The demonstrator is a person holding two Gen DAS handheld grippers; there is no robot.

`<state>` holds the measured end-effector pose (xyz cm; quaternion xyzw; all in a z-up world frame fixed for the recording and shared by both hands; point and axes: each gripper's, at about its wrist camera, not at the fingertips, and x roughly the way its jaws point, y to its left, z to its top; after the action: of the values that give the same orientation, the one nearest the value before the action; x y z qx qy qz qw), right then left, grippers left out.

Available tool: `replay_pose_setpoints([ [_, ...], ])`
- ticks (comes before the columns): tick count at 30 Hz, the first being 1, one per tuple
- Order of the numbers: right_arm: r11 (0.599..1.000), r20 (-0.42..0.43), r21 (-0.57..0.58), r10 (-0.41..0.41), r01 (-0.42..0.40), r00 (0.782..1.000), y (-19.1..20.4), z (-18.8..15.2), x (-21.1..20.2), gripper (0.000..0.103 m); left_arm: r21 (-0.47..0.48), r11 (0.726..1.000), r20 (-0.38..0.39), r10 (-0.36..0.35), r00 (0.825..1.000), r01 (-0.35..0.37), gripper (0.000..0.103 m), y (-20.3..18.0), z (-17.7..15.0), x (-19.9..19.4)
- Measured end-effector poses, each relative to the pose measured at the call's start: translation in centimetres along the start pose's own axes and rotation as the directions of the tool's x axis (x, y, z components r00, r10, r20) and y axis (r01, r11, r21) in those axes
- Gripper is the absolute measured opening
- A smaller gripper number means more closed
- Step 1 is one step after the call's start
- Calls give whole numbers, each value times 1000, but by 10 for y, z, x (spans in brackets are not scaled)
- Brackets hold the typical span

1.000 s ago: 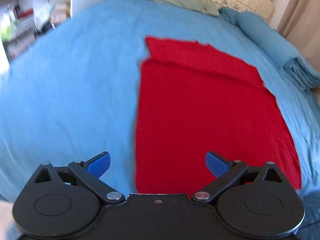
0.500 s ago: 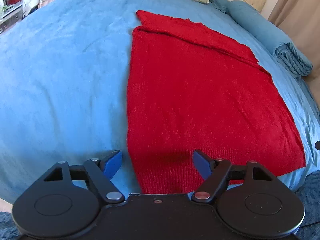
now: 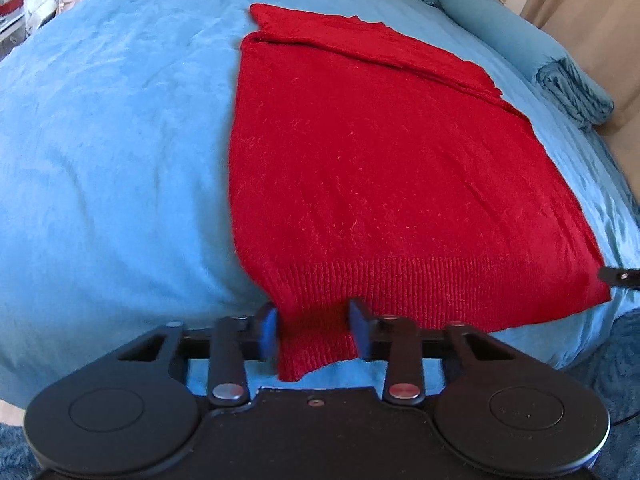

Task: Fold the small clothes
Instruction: 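Grasp the sweater hem with both tools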

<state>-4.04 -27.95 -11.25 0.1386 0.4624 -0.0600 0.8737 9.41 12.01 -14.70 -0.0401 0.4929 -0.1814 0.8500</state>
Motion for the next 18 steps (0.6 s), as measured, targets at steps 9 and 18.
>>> replay_pose_setpoints([
  [9,993,-20,110,37,-35,999,-15,-6,3,60,-43,999,-3,-13,1000,13,9,2,-1,-4],
  [18,991,-24,120,70,-66,997,-11,-7,1,21,-51,999,8,-4,1000,4,7,0,0,-13],
])
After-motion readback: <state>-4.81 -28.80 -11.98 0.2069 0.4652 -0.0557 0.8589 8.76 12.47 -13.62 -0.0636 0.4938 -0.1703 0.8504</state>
